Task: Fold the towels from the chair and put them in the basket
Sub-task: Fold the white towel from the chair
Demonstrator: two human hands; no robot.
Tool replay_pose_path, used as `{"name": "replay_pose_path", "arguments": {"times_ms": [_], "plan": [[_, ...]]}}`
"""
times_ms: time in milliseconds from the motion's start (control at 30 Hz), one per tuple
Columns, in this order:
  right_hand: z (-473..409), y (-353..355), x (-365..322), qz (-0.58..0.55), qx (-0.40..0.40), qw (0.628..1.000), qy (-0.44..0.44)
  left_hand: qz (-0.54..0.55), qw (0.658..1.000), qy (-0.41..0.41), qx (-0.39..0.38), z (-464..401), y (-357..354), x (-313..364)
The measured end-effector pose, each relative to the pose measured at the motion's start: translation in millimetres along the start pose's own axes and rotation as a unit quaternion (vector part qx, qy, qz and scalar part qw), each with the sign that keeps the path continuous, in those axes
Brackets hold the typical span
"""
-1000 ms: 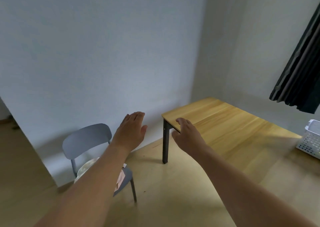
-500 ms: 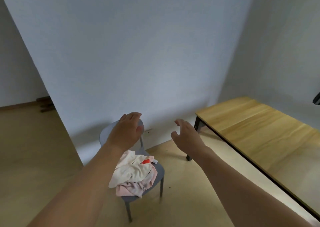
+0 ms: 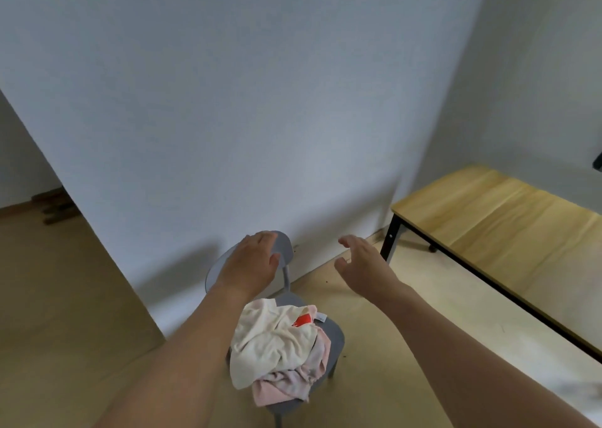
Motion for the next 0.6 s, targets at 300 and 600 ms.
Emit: {"name": "replay_pose_path", "arguments": {"times_ms": [300, 600], "plan": [[-74, -59, 27, -0.06, -0.022, 0.995, -0.071, -0.02, 0.998, 0.009, -0.065, -75, -33, -49], [-138, -199, 135, -0.1, -0.022, 0.96, -0.26, 0.053, 0.97, -0.019, -0.236, -146, -210, -112]]}}
Point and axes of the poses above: each hand's wrist, its own z-axis away from the middle knuckle, its own y-axis out of the back of the hand, x = y × z, the point moved 10 cm from there along -z, towards the middle knuckle, and after that the axes turned 6 degrees about y, right-handed, at the moved point
